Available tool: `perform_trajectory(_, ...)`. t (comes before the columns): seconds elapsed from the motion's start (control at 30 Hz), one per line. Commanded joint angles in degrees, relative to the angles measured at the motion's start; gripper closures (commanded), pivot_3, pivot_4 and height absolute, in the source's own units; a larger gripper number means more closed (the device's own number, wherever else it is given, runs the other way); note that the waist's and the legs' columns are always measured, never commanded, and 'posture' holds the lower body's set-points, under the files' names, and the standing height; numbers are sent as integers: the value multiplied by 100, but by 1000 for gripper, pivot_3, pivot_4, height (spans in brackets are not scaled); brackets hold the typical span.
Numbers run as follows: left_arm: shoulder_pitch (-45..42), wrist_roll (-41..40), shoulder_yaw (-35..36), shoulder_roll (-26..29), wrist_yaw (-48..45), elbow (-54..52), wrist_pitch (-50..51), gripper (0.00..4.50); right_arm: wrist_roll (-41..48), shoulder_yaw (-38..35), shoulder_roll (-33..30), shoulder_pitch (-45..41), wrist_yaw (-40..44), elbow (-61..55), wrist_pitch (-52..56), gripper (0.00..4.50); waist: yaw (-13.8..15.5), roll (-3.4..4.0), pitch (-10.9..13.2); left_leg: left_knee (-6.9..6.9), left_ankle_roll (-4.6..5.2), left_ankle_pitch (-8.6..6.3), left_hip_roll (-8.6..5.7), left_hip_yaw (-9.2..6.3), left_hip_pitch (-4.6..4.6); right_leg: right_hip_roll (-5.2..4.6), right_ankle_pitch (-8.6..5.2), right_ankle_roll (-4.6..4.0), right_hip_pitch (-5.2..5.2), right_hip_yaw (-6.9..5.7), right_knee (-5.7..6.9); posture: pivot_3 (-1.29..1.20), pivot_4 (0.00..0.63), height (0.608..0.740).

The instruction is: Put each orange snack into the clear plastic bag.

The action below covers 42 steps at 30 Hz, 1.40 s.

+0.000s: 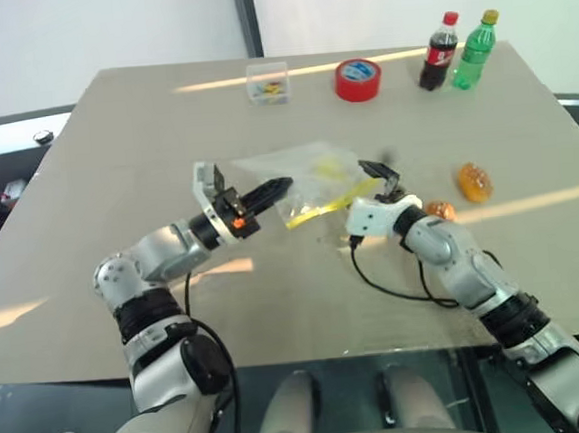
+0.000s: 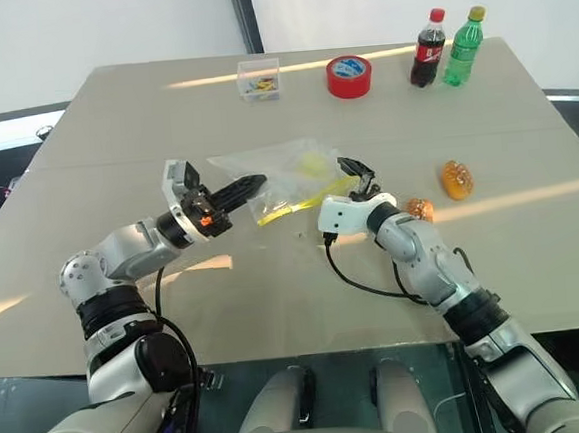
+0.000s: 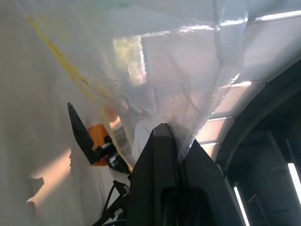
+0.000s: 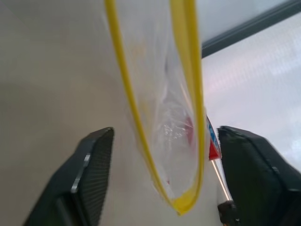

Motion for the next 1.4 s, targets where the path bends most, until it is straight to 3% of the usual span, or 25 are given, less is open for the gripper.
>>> perform_trajectory(0.03,172,-855,-362,163,378,-294,-432,4500,111,-200,78,-135,-83,-28,-175,2693,-1,0,0,0,0,0,0,0,0,0,0,0,0,0,0,0,150,740)
perform_trajectory(0.13,410,-1486,-786,312,664,-511,-886,4500,217,-312,197,-145,-99,-52,-181,4248,1,0,0,0,0,0,1,0,0,1,0,0,0,1,0,0,150,740)
perform_trajectory(0.23,573,-1565,-1091,495,694,-831,-1228,4500,281,-439,288,-196,-119,-38,-155,4387,5,0,0,0,0,0,0,1,0,1,0,-1,0,1,1,0,150,740)
perform_trajectory(0.37,776,-615,-1401,967,-48,-1645,-1409,4500,493,-692,273,-488,-14,119,-50,4387,-3,-2,1,-1,0,0,-6,4,0,7,1,-1,-1,2,-1,0,150,740)
perform_trajectory(0.47,950,443,-1787,1479,-941,-2366,-1627,3625,625,-831,169,-774,137,365,16,4500,-14,-3,3,-4,0,0,-9,5,1,11,0,-3,0,2,-2,0,150,740)
perform_trajectory(0.53,1070,1343,-2218,1921,-1684,-3042,-2007,2801,644,-847,70,-979,294,562,69,4500,-14,-7,6,-6,0,1,-9,5,2,11,0,-3,0,2,-2,0,150,740)
perform_trajectory(0.57,1183,2315,-2705,2354,-2168,-3571,-2636,2276,697,-870,35,-1109,396,689,122,4500,-14,-7,7,-10,-1,1,-10,6,2,13,0,-4,0,2,-6,0,150,740)
perform_trajectory(0.63,1443,4106,-3542,3009,-2965,-4338,-4070,1670,808,-899,16,-1326,609,909,278,4500,-25,-9,14,-13,-1,1,-10,9,1,13,0,-4,-3,4,-9,0,150,740)
perform_trajectory(0.7,1653,5521,-4048,3279,-3370,-4631,-5502,796,873,-895,29,-1532,719,1113,353,4500,-50,-2,18,-26,-2,2,-11,24,4,14,0,-6,-6,15,-14,0,150,740)
perform_trajectory(0.8,1825,6743,-4405,3370,-3661,-4777,-6733,796,928,-862,71,-1767,853,1357,396,4500,-53,-2,19,-41,-2,1,-5,32,3,13,1,-7,-9,18,-33,0,150,740)
perform_trajectory(0.97,1811,8769,-4998,3346,-3310,-5012,-7647,796,1026,-818,269,-2100,975,1698,491,4500,-96,-2,21,-63,0,1,-2,32,-9,12,1,-6,-19,19,-53,0,150,740)
perform_trajectory(1.4,1480,10514,-5701,2224,-3248,-4802,-7484,796,1094,-797,641,-2198,1153,1373,884,4500,-123,-1,22,-49,27,-13,-3,30,-16,17,1,-4,-27,17,-32,0,150,740)
